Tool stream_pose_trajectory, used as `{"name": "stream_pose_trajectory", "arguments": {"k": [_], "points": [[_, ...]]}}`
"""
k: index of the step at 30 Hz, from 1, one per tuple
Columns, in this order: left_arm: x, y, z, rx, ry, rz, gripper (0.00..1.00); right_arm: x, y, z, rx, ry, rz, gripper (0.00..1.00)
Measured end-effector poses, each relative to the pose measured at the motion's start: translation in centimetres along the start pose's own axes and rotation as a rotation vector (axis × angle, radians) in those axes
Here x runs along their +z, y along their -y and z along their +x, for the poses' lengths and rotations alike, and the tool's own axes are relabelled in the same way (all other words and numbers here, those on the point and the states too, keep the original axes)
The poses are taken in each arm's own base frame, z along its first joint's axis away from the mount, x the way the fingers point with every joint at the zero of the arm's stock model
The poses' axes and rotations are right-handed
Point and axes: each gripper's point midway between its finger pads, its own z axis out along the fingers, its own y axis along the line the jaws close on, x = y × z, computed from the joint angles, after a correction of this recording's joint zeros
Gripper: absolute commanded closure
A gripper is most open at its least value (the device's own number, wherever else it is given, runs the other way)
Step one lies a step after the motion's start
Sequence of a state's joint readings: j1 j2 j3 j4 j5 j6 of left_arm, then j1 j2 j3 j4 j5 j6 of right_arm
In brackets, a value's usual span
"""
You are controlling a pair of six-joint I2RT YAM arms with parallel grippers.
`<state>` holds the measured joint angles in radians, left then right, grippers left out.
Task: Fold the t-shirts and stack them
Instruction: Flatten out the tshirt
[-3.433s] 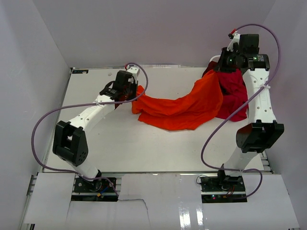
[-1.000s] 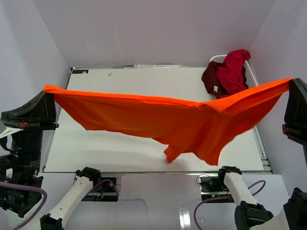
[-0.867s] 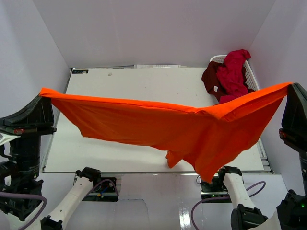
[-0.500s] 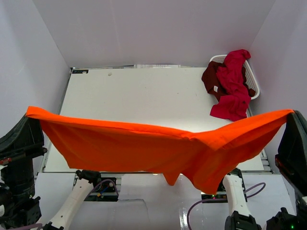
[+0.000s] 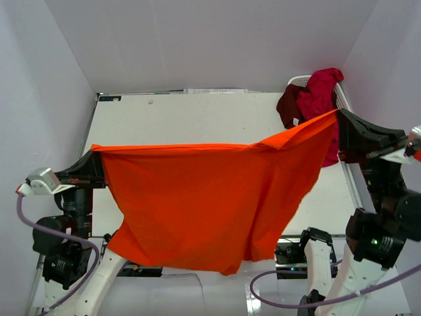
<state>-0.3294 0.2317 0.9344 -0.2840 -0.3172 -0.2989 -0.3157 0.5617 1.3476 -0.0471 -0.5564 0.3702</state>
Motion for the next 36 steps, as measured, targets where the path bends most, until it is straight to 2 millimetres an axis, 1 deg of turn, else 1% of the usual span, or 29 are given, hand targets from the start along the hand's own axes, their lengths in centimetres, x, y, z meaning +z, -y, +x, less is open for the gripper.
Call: {"name": "stream_pose_trajectory", "arguments": {"k": [3, 5, 8, 10, 11, 14, 18, 20, 24, 27, 30, 33, 36], "points": [[0.5, -1.7, 3.6, 0.011, -0.067, -0.067, 1.0, 0.9, 2.3, 4.7, 0.072, -0.093, 0.019, 0.92], [0.8, -2.5, 5.1, 0.013, -0.089, -0.103, 1.0, 1.3, 3.3, 6.8, 0.109, -0.14, 0.032, 0.92], [1.4, -3.4, 6.8, 0.011, -0.111, -0.149, 1.0, 2.3, 4.3, 8.1, 0.133, -0.177, 0.026, 0.92], [2.0, -3.6, 7.5, 0.014, -0.129, -0.166, 1.0, 3.0, 4.7, 7.9, 0.134, -0.185, 0.021, 0.92], [2.3, -3.6, 7.8, 0.014, -0.136, -0.172, 1.0, 3.4, 4.8, 7.5, 0.13, -0.185, 0.014, 0.92], [2.6, -3.6, 8.3, 0.01, -0.15, -0.177, 1.0, 4.5, 4.3, 5.0, 0.1, -0.156, -0.018, 0.92], [2.3, -3.2, 7.4, -0.019, -0.121, -0.16, 1.0, 4.7, 2.6, 1.5, 0.046, -0.105, -0.068, 0.92], [2.0, -3.0, 6.8, -0.035, -0.104, -0.147, 1.0, 4.3, 1.3, -0.6, 0.011, -0.078, -0.091, 0.92], [1.4, -2.3, 5.8, -0.057, -0.08, -0.106, 1.0, 2.7, -2.3, -5.7, -0.084, 0.008, -0.146, 0.92], [1.1, -1.3, 4.4, -0.072, -0.058, -0.064, 1.0, 1.2, -4.8, -8.3, -0.141, 0.063, -0.184, 0.92], [0.9, -0.2, 2.5, -0.089, -0.029, -0.018, 1.0, 0.0, -6.8, -10.0, -0.182, 0.097, -0.218, 0.92], [0.5, 0.8, 0.9, -0.104, -0.003, 0.026, 1.0, -0.5, -7.9, -11.0, -0.2, 0.114, -0.24, 0.92], [0.1, 1.7, -0.5, -0.112, 0.019, 0.066, 1.0, -0.9, -8.6, -11.5, -0.197, 0.121, -0.254, 0.92]]}}
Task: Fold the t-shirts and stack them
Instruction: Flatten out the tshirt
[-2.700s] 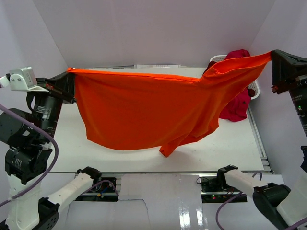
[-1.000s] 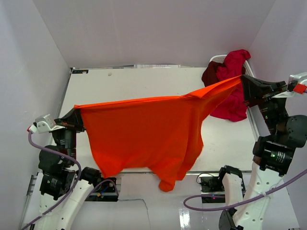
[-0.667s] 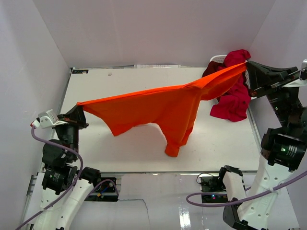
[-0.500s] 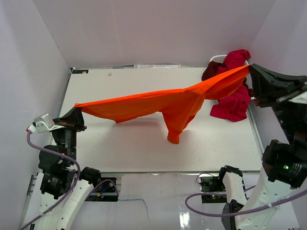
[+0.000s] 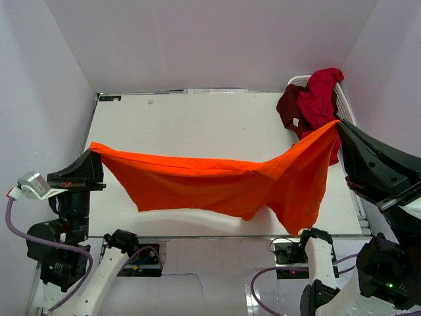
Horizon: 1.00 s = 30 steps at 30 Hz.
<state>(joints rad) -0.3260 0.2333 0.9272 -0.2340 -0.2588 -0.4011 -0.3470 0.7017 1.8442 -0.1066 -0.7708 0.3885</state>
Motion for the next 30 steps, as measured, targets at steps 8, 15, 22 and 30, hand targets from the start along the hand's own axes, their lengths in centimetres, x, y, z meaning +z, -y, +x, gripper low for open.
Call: {"name": "stream_pose_trajectory", "arguments": {"k": [8, 15, 22, 30], "points": [[-0.8, 1.0, -2.2, 0.003, 0.047, 0.034, 1.0, -0.7, -1.2, -0.1, 0.001, 0.002, 0.0, 0.92], [-0.3, -0.3, 1.0, 0.009, -0.018, 0.004, 1.0, -1.0, 1.4, 7.7, 0.138, -0.112, 0.03, 0.92], [2.9, -2.9, 8.1, 0.038, -0.176, -0.088, 1.0, -0.7, 6.8, 16.9, 0.302, -0.261, 0.12, 0.92], [8.7, -4.8, 14.4, 0.076, -0.281, -0.164, 1.0, 0.7, 12.6, 25.6, 0.433, -0.385, 0.17, 0.92]]}}
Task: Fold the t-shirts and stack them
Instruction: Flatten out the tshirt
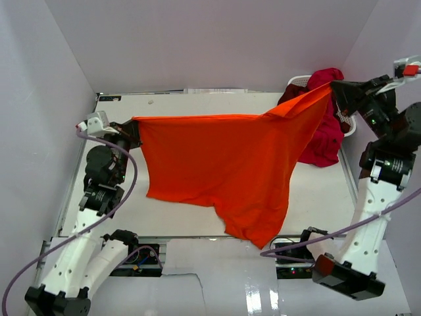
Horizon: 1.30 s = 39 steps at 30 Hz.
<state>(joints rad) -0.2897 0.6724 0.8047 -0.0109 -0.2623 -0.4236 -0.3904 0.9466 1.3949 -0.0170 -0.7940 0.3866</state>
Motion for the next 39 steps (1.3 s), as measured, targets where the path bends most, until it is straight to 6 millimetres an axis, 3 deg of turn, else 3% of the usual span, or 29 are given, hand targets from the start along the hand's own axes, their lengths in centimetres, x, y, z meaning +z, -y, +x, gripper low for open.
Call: {"name": "stream_pose_trajectory", "arguments": {"k": [3, 7, 10, 14, 17, 21, 26, 36, 39], "points": [[2.3, -0.4, 2.4, 0.007, -0.034, -0.016, 1.0, 2.7, 2.0, 3.7, 0.044, -0.057, 0.007, 0.92], [4.4, -2.2, 7.3, 0.03, -0.106, -0.061, 1.0, 6.8, 2.5, 12.2, 0.129, -0.203, -0.026, 0.92], [6.2, -3.9, 11.2, 0.057, -0.176, -0.108, 1.0, 9.2, 4.4, 18.5, 0.188, -0.326, -0.004, 0.92], [9.5, -6.4, 14.7, 0.074, -0.237, -0.168, 1.0, 12.7, 7.4, 24.3, 0.224, -0.434, 0.036, 0.92], [12.9, -8.4, 16.2, 0.072, -0.259, -0.204, 1.0, 16.0, 9.3, 26.1, 0.214, -0.457, 0.04, 0.92], [16.6, -10.0, 17.2, 0.076, -0.266, -0.219, 1.0, 19.8, 10.8, 26.7, 0.185, -0.451, 0.028, 0.92], [20.5, -11.2, 19.1, 0.087, -0.275, -0.211, 1.0, 23.5, 11.5, 28.3, 0.152, -0.455, 0.007, 0.92], [24.1, -14.5, 26.7, 0.104, -0.371, -0.216, 1.0, 26.0, 12.1, 40.0, 0.157, -0.653, 0.033, 0.92], [25.1, -15.2, 27.6, 0.106, -0.379, -0.217, 1.0, 26.9, 12.6, 41.6, 0.138, -0.678, 0.053, 0.92]]}}
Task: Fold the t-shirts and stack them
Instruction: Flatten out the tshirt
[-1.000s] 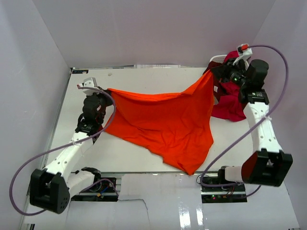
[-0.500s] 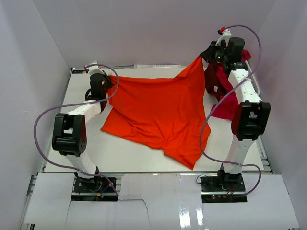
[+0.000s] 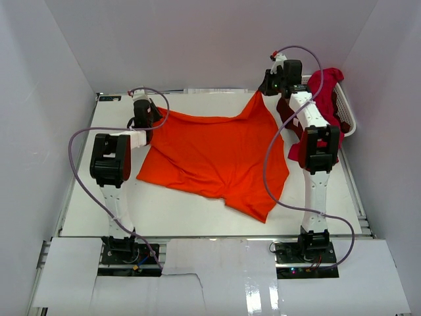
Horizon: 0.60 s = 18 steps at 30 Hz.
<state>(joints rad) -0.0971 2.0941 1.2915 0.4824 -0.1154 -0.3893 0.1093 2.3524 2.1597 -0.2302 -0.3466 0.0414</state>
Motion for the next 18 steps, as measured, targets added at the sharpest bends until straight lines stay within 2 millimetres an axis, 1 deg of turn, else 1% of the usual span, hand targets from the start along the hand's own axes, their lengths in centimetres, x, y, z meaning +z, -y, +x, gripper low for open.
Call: {"name": "stream_pose_trajectory", "arguments": {"k": [3, 6, 10, 14, 16, 18], "points": [[1.0, -0.4, -0.2, -0.001, 0.005, -0.002, 1.0, 0.6, 0.6, -0.4, -0.014, 0.01, 0.03, 0.92], [1.7, -0.3, -1.2, 0.0, 0.026, 0.002, 1.0, 0.6, 1.3, -0.7, -0.026, 0.022, 0.066, 0.92], [3.0, 0.4, -2.9, 0.005, 0.07, 0.025, 1.0, 0.6, 2.2, -1.2, -0.035, 0.042, 0.115, 0.92], [4.5, 1.2, -3.9, 0.011, 0.094, 0.058, 1.0, 0.7, 2.9, -1.5, -0.039, 0.06, 0.146, 0.92], [5.5, 1.7, -4.0, 0.013, 0.103, 0.085, 1.0, 1.0, 3.2, -1.4, -0.04, 0.064, 0.157, 0.92], [6.4, 1.9, -3.4, 0.015, 0.094, 0.108, 1.0, 1.3, 3.5, -1.1, -0.038, 0.066, 0.164, 0.92]]}}
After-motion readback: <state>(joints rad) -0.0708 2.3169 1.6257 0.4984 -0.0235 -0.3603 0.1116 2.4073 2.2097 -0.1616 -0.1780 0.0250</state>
